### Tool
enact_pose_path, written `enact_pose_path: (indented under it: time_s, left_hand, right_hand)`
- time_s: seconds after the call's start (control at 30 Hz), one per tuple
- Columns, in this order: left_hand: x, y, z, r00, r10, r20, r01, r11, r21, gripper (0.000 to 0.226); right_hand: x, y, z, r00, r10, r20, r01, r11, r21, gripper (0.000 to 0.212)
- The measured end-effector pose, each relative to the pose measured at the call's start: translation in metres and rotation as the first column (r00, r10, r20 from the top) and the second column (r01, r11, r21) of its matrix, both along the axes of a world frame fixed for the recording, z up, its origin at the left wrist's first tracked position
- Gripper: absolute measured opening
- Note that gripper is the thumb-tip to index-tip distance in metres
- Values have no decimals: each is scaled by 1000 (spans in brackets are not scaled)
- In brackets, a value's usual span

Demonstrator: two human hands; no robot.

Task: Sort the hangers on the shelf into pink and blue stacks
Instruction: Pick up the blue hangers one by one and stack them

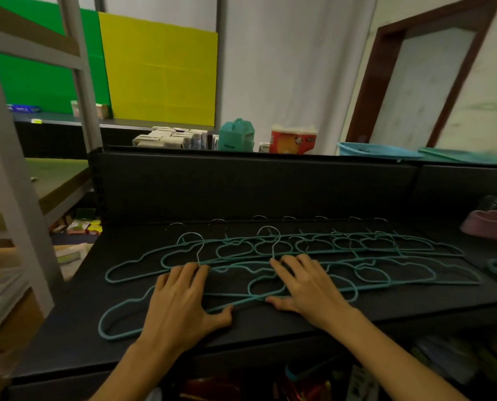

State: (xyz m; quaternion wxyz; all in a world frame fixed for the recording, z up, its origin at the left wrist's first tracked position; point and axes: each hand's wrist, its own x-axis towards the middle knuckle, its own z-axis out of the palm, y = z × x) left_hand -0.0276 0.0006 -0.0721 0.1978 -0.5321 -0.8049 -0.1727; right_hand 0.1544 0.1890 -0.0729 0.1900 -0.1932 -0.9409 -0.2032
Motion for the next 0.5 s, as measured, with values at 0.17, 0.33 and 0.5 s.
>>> enact_pose_path:
  time_s: [0.17, 0.33, 0.5]
  left_hand:
    - [7, 7, 8, 999, -34, -30, 33, 999, -42, 85]
    - [27, 29, 23, 998, -56, -22, 56, 998, -34, 84]
    - [70, 74, 39, 993, -105, -58, 104, 994, -19, 86]
  right_hand:
    - [8, 5, 5, 999, 29, -26, -28, 999, 30, 77]
    - [42, 28, 20, 995, 50, -92, -42, 996, 81, 73]
    - [112, 72, 38, 994, -61, -92, 70, 993, 96, 73]
